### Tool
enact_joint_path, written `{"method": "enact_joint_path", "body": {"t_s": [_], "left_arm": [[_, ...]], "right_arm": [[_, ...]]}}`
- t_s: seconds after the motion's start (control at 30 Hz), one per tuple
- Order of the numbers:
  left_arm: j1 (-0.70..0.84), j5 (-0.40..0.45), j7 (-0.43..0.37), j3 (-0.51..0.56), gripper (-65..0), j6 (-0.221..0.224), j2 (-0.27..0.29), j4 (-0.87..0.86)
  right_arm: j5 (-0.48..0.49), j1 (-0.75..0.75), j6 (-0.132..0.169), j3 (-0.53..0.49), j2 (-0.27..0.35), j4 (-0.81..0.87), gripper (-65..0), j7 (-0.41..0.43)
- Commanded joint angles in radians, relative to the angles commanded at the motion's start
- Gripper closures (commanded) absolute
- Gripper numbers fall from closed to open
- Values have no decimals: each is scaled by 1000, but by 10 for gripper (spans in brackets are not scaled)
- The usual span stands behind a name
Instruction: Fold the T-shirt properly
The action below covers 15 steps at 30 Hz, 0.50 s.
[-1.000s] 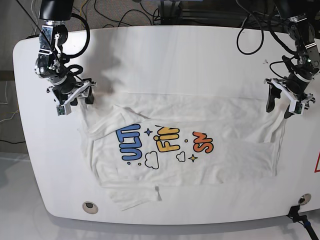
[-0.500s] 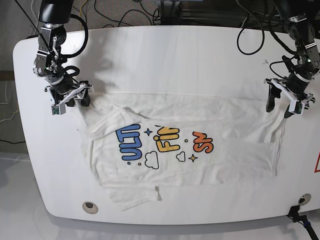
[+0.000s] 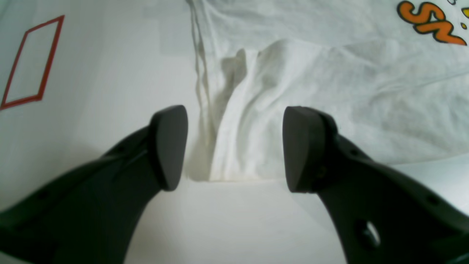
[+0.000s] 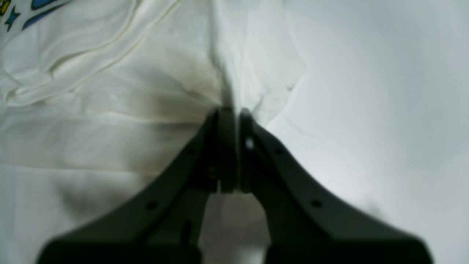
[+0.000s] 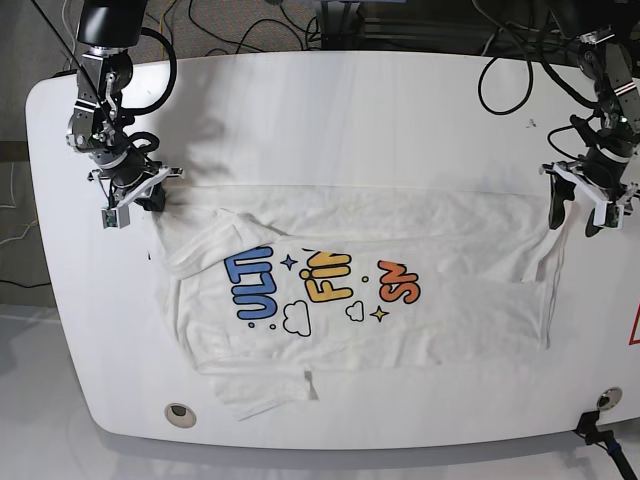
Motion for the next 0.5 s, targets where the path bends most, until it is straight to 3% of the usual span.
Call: {"method": "enact_joint_path", "body": {"t_s": [0.5], "left_arm": [[-144, 2, -5, 11, -388, 0, 0, -353]], "right_arm": [[0, -2, 0, 0, 0, 2, 0, -2]]}}
